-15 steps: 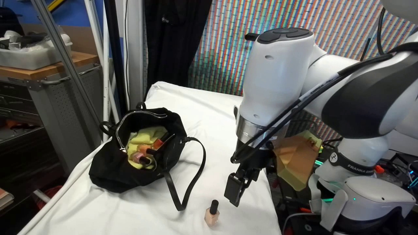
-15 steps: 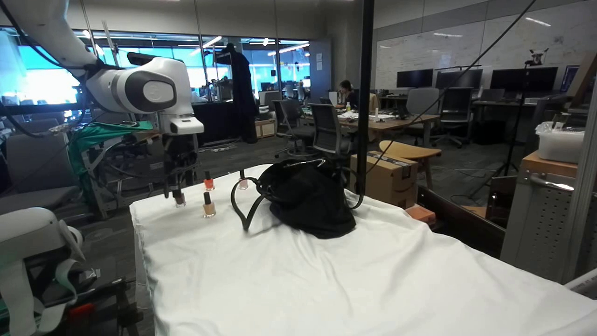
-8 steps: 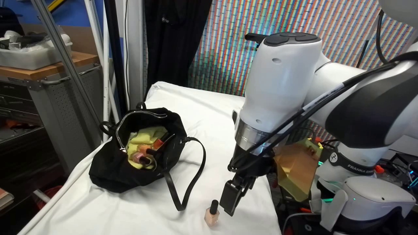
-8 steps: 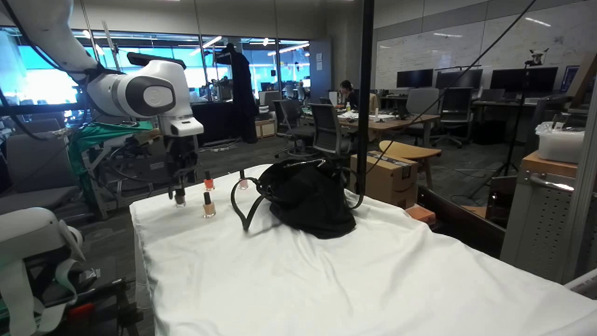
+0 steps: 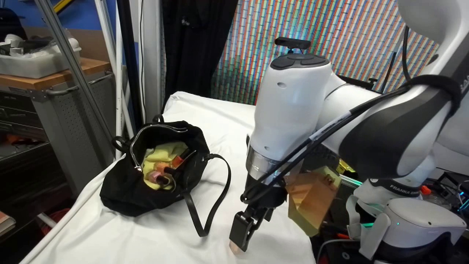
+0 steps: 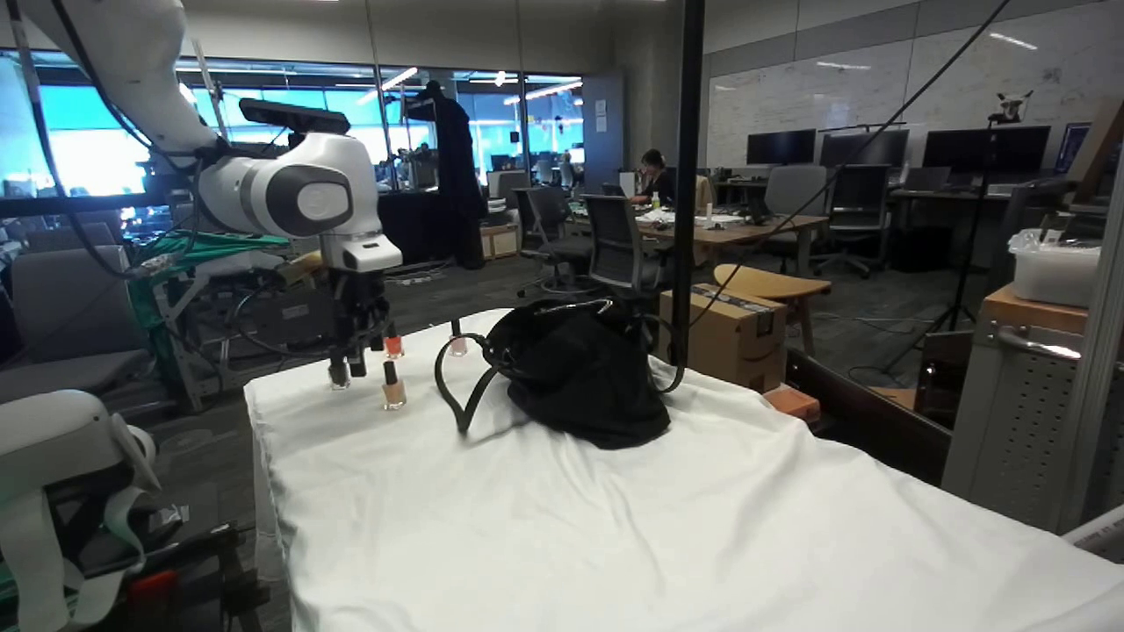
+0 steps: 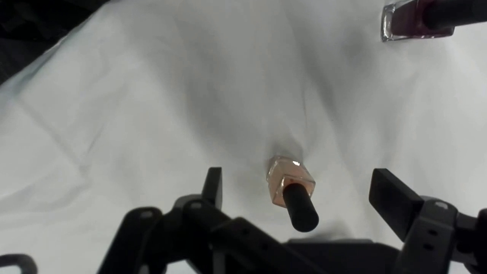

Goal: Pick up the nail polish bottles and place them in the black bag

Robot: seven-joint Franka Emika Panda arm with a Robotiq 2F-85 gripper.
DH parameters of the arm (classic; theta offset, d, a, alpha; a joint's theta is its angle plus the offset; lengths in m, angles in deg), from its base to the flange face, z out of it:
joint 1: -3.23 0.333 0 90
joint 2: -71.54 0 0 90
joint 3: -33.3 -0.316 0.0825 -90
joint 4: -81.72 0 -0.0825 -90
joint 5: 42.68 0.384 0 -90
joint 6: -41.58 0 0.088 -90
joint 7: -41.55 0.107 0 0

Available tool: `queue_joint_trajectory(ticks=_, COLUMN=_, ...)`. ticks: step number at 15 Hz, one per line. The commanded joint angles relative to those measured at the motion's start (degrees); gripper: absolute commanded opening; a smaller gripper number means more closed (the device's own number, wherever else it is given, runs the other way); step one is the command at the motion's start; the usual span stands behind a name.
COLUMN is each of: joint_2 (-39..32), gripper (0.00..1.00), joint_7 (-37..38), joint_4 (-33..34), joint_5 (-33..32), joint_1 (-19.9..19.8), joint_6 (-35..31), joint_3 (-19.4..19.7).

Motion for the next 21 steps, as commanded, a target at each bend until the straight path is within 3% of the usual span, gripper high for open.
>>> queue_joint_trajectory(ticks=1, joint_2=-4.25, gripper=1.00, joint_7=0.80, joint_4=3.52, joint_5=-1.31, joint_1=0.98, joint_6=-1.48, joint_3=2.09)
queue_joint_trajectory(ticks=12, joint_2=-13.06, gripper=1.00, joint_7=-0.61, joint_4=9.14, joint_5=0.08, joint_1=1.54, joint_6=-1.80, joint_3=5.95)
queue_joint_trajectory(ticks=21, joint_2=-14.17, gripper=1.00, joint_7=-0.32, joint_4=9.05, joint_5=0.30, joint_1=2.94, joint_6=-1.87, joint_3=6.17)
